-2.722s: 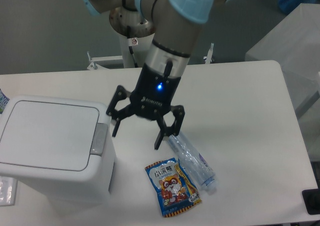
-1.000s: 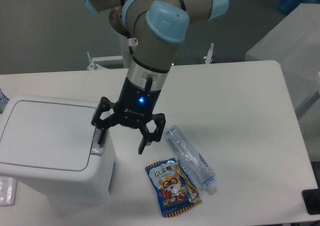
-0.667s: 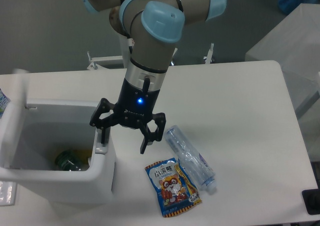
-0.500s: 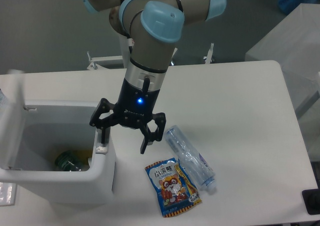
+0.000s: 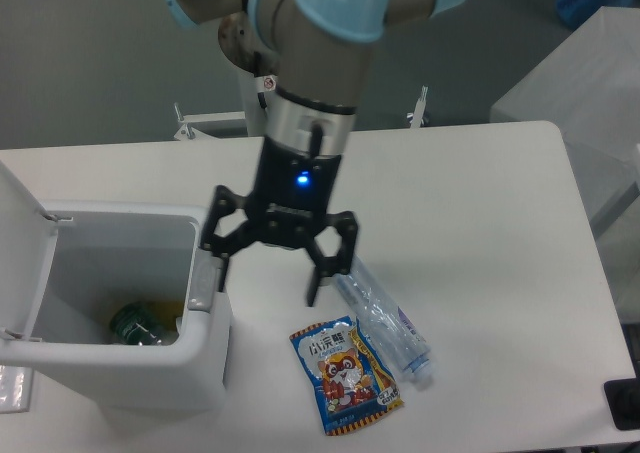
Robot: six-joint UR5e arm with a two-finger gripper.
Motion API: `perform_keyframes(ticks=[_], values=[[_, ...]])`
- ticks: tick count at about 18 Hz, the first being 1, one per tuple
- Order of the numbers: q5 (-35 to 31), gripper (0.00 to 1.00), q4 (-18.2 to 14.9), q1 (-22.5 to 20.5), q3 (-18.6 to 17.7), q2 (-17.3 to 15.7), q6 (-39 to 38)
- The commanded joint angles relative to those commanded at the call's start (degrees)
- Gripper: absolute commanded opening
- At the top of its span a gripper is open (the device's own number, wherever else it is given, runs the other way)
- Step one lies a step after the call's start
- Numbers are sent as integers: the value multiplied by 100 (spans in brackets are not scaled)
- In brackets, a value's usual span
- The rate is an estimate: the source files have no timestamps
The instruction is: Open the trash can
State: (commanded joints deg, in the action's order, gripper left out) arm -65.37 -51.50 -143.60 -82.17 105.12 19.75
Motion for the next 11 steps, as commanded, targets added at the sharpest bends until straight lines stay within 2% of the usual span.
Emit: perform_keyframes(ticks=[3,5,8,11], values=[[-817,100,18,-536,-395,-9,1114],[-881,100,9,-792,-511,52,1784],[-907,100,-26,-880,-423,254,2399],[-1318,100,-53,-889,-511,561,3767]])
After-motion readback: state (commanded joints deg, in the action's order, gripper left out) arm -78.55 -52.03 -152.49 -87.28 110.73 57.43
